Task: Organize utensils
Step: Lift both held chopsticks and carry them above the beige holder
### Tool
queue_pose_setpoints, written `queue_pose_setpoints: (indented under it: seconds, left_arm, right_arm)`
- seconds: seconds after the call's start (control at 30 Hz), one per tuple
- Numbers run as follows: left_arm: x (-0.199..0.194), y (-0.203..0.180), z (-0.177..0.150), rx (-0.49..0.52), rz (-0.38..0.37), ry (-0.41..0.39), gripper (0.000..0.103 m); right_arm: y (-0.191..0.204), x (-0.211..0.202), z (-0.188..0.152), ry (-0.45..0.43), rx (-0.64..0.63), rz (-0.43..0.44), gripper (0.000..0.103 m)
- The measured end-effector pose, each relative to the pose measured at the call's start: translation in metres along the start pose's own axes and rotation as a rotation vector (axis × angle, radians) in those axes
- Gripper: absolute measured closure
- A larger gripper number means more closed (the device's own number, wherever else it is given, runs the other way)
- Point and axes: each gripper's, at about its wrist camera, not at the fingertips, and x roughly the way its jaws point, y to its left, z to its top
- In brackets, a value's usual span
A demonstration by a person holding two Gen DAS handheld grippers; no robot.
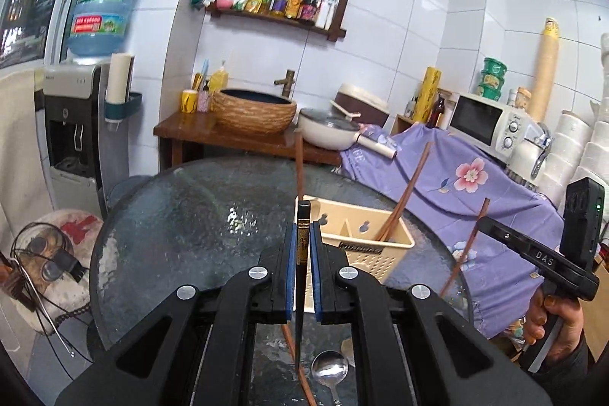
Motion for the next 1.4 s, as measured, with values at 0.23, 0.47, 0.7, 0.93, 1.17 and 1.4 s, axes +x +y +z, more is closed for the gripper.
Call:
queue_pose_setpoints:
  seconds: [0.23, 0.47, 0.7, 0.93, 1.17, 1.4]
  left_arm:
    - [-0.009, -0.01, 0.009, 0.03, -0.017, -0.023, 0.096]
    - [-0.01, -0.019, 0.017, 0.056, -0.043, -0.024, 0.096]
    - [-0.019, -0.03, 0.038, 0.085, -0.089, -0.048, 0.096]
    - [-0.033, -0.045, 0.081, 0.125, -0.114, -0.116, 0.096]
    - [-0.017, -0.051, 0.131, 0.109, -0.104, -0.164, 0.096]
    - [0.025, -0.048, 0.146, 0.073, -0.093, -0.142, 0.096]
  right_arm:
    - [0.002, -0.002, 0.005, -0.006, -0.003, 0.026, 0.095]
    - [0.007, -0.006, 0.013, -0.011, -0.017, 0.045, 0.095]
    - [0.014, -0.016, 0.037, -0.023, -0.031, 0.114, 0.095]
    - [0.034, -0.029, 0.085, -0.076, -0.084, 0.183, 0.095]
    - [0.056, -0.018, 0.142, -0.133, -0.127, 0.199, 0.095]
    - [0.057, 0.016, 0.159, -0.124, -0.104, 0.19, 0.095]
